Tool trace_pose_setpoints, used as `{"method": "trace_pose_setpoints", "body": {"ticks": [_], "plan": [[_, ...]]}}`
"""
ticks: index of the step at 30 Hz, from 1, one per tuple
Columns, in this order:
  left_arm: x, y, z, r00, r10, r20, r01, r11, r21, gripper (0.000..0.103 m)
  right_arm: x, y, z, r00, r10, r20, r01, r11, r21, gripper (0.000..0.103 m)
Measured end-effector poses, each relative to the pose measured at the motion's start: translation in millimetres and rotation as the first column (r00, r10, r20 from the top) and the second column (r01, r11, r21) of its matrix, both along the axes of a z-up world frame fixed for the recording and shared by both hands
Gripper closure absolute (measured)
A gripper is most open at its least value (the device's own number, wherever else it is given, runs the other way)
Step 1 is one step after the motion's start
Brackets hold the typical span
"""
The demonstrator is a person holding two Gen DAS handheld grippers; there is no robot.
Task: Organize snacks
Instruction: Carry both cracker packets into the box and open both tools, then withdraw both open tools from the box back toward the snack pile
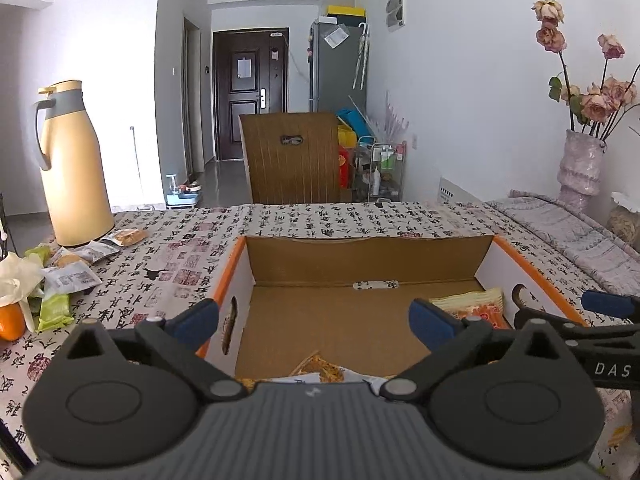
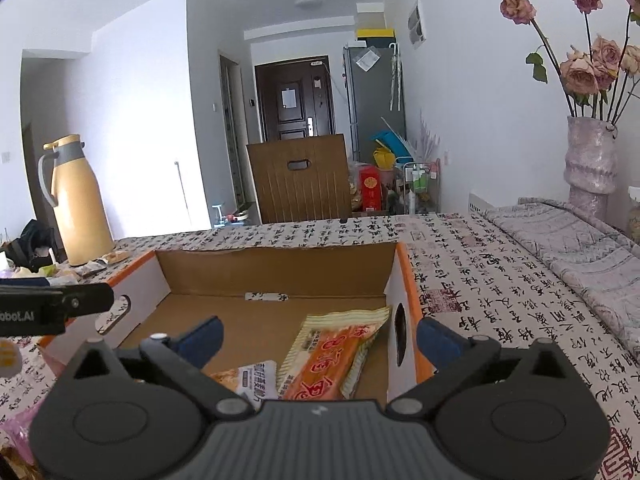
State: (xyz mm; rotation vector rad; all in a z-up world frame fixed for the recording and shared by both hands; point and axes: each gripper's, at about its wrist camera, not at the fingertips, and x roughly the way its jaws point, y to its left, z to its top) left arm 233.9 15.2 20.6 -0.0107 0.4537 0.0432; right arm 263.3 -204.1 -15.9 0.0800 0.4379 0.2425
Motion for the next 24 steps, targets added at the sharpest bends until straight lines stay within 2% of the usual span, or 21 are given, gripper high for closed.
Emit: {"method": "trace_pose_setpoints", "body": {"ticks": [14,24], "plan": [[-12,-6,15,0.999,-0.001,0.034,0.0,1.0,0.008,0.0,-6,-2,12,0.999,-0.018,0.038,0.019,1.0,-0.01,0.0],[-38,-12,31,0.998,0.005,0.06,-0.007,1.0,0.03,0.0,-33,-3,31,0.997,-0.021,0.079,0.023,1.0,-0.019,0.0]]}}
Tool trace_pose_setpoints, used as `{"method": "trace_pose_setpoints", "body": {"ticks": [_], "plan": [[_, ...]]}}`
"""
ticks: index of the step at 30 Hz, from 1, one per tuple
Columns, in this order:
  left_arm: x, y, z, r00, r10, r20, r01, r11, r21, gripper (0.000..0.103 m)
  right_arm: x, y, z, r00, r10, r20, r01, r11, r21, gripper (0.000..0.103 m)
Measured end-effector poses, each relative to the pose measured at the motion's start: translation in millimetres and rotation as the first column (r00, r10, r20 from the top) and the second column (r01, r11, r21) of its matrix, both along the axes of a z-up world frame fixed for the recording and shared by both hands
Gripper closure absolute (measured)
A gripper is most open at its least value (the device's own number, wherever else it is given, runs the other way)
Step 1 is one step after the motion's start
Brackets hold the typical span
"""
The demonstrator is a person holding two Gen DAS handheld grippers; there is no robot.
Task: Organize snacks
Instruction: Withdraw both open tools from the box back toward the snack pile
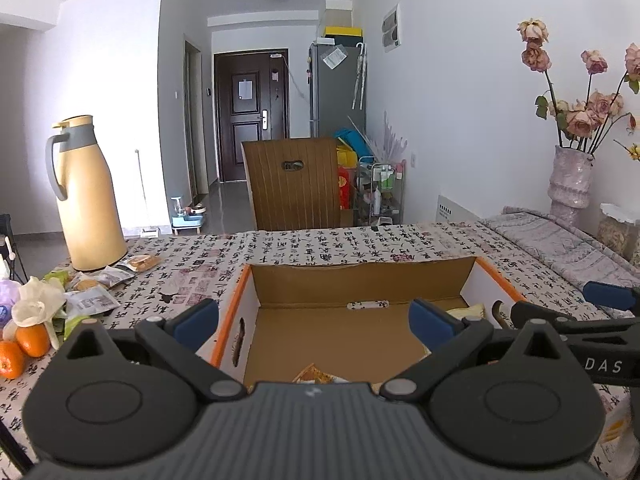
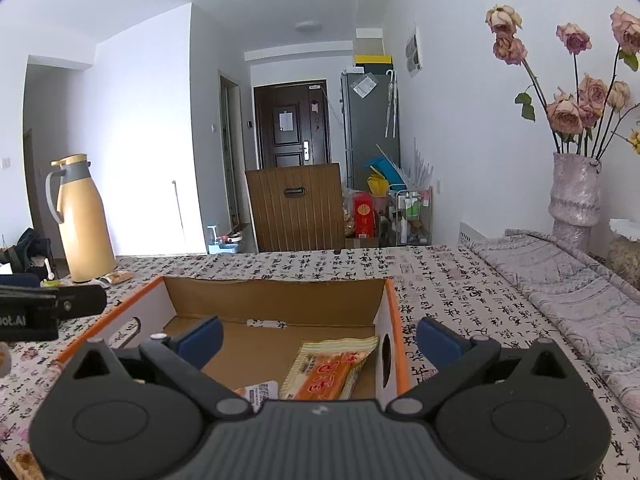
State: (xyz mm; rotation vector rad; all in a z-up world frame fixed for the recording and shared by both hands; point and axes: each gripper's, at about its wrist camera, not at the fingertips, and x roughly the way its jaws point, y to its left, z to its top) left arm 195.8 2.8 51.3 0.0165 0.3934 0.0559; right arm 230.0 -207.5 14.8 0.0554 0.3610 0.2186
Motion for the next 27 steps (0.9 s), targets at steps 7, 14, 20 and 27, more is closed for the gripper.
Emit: {"method": "trace_pose_setpoints", "body": {"ticks": [7,14,20,27], "plan": [[-27,0,5,1.0,0.004,0.004,-0.004,1.0,-0.004,0.0,-28,-3,7,1.0,-0.001,0.009,0.001,1.0,0.0,0.0],[-56,1,7,1.0,0.003,0.003,-0.003,1.0,-0.012,0.0,-58,-8,7,1.0,-0.002,-0.001,0.002,1.0,0.003,0.0],[-78,5,3,1.0,0.006,-0.009,-0.006,0.999,-0.032,0.0,-83,-13,3,1.0,0.001,-0.015,-0.001,1.0,0.003,0.0],[-103,11,-5,1.0,0.01,-0.022,-0.011,0.998,-0.058,0.0,-105,-19,-5,0.999,-0.002,-0.035,0.002,1.0,-0.001,0.0]]}}
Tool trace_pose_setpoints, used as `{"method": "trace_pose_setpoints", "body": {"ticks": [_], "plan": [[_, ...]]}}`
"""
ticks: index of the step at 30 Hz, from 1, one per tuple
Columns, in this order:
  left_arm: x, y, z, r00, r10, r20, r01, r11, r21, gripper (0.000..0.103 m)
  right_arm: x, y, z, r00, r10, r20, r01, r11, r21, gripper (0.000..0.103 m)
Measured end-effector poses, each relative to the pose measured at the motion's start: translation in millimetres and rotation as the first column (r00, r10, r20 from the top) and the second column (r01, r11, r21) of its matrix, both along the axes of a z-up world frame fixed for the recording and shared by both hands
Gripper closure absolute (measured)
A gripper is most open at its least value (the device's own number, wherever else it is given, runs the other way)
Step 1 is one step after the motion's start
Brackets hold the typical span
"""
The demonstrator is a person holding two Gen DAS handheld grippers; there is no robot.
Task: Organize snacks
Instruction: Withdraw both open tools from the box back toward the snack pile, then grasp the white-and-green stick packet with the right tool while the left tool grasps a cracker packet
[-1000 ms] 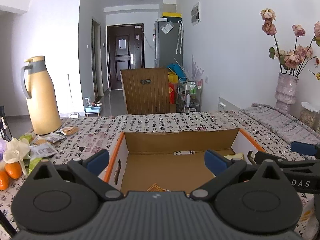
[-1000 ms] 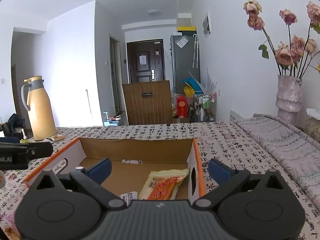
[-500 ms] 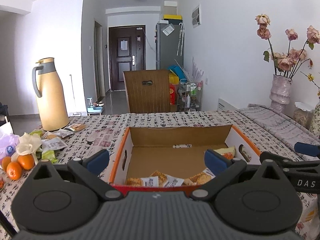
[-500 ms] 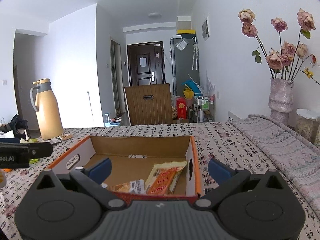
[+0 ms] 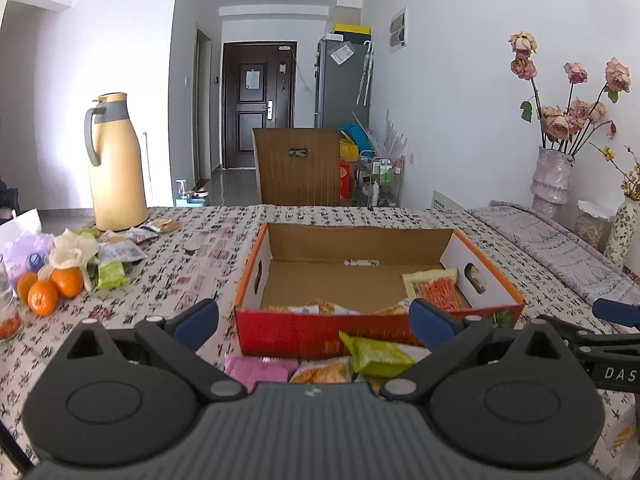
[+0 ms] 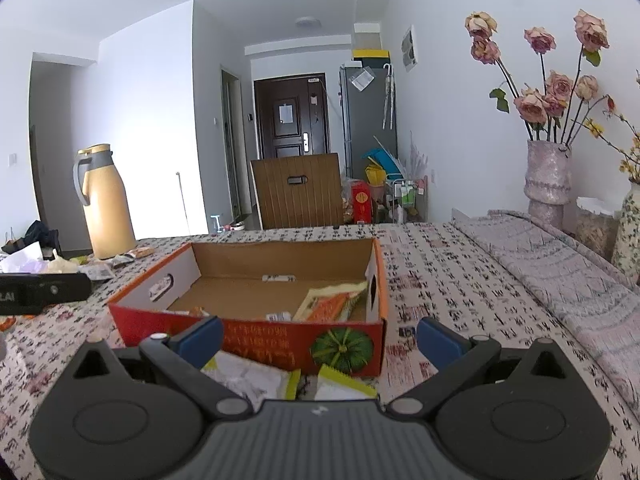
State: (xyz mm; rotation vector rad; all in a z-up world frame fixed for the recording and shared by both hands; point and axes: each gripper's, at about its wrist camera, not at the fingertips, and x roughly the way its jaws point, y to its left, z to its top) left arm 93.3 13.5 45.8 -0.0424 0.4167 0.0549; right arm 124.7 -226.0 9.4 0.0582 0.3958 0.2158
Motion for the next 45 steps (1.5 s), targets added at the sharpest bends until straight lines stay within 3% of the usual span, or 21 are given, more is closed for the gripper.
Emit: {"method": "trace_pose_setpoints", "body": {"ticks": [13,21,27,32,36,41,45], "plan": [[-34,17,-38,0.998,0.011,-0.065,-0.011,1.0,-0.014,0.0,-21,-25,-33,0.994,-0.038,-0.101,0.039,0.999,0.01,0.0],[-33,26,-47,0.995,0.033,-0.097,-0.036,0.999,-0.03,0.0,-6,-31,-48,0.984,-0.067,-0.168,0.071,0.997,0.02,0.001],[-30,27,-50,0.993,0.031,-0.11,-0.035,0.999,-0.032,0.0,15,-23,-57,0.972,-0.024,-0.233,0.036,0.998,0.047,0.013],[-27,29,-53,0.992,0.04,-0.12,-0.045,0.998,-0.034,0.0,33,-17,-65,0.956,-0.003,-0.294,0.027,0.997,0.079,0.03],[-23,31,-57,0.99,0.045,-0.133,-0.051,0.998,-0.04,0.0,36,-10,-72,0.953,-0.013,-0.304,0.03,0.998,0.051,0.038],[-21,32,-60,0.989,0.04,-0.14,-0.047,0.998,-0.045,0.0,31,-6,-75,0.956,-0.024,-0.292,0.024,1.0,-0.001,0.062],[-21,30,-61,0.989,0.038,-0.143,-0.045,0.998,-0.048,0.0,26,-5,-77,0.963,-0.019,-0.269,0.011,0.999,-0.032,0.066]]}}
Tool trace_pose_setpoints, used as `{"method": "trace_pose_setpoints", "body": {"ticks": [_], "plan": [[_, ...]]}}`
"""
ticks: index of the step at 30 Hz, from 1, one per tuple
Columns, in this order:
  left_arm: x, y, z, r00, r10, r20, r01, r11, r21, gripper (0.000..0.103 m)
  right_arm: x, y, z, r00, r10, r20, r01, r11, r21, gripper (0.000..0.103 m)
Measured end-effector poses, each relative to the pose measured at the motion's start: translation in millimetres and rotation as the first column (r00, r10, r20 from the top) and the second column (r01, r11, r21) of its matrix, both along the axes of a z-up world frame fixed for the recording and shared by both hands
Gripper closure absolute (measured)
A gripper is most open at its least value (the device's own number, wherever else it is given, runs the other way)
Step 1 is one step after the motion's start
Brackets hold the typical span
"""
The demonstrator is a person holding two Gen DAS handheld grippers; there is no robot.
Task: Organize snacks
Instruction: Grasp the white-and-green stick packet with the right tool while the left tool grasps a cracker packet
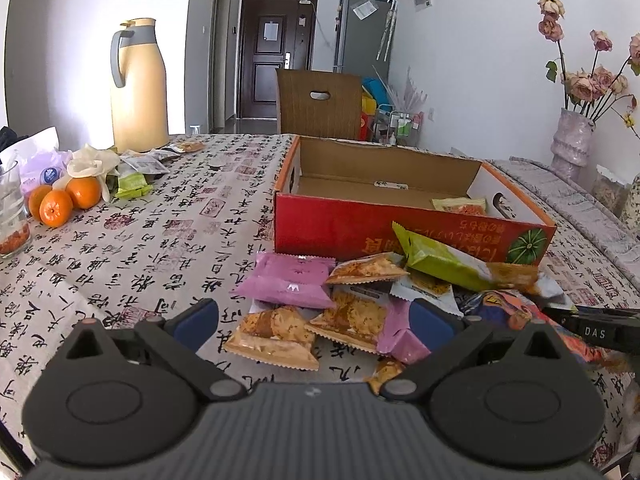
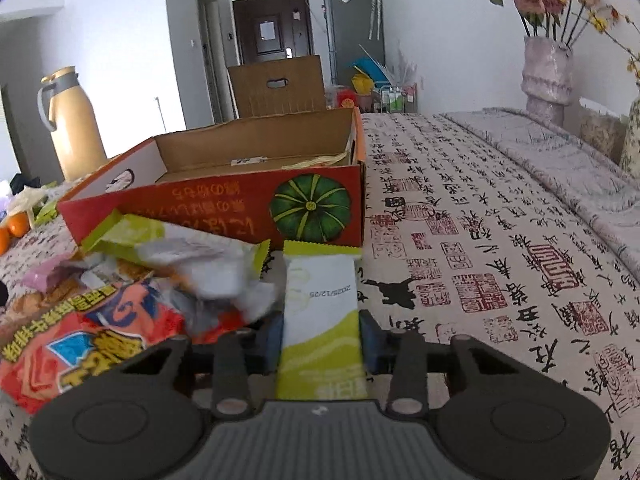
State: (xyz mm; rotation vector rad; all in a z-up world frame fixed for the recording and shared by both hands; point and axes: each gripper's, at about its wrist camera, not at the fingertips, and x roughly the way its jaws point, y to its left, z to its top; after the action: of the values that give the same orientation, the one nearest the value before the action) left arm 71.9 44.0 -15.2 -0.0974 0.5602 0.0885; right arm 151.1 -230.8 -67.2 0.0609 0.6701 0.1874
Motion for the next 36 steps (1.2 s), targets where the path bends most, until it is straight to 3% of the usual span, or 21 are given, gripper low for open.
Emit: {"method": "trace_pose_setpoints", "body": {"ticks": [19,36], "plan": [[-7,-15,-11,0.997,-0.057,-0.045,0.058,0.998,0.013,0.0,-42,-30,19,0.99,-0.066,0.128,0.058,0.996,0.065,0.067],[-10,-27,-36,0.976,-0.179,-0.126,0.182,0.983,0.018,0.0,-59,-34,16,0.99,-0.073,0.122,0.066,0.996,0.067,0.067]]}}
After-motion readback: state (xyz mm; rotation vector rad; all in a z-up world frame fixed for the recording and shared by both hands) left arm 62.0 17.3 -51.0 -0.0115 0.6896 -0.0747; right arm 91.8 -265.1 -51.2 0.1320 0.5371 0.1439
